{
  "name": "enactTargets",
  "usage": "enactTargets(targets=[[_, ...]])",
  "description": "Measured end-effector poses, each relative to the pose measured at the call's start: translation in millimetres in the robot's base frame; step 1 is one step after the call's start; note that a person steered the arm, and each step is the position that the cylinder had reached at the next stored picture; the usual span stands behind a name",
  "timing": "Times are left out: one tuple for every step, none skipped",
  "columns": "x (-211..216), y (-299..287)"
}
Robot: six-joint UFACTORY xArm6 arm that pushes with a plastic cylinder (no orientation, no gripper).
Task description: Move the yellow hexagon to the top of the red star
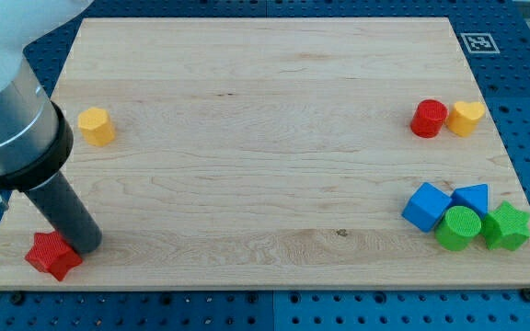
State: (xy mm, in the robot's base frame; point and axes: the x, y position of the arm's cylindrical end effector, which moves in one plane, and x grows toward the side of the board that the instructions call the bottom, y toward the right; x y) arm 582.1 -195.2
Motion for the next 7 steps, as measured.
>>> enactTargets(targets=[[-38, 45], [-112, 94], [-202, 91], [-251, 42], [-274, -15], [-243, -29], [-195, -29]])
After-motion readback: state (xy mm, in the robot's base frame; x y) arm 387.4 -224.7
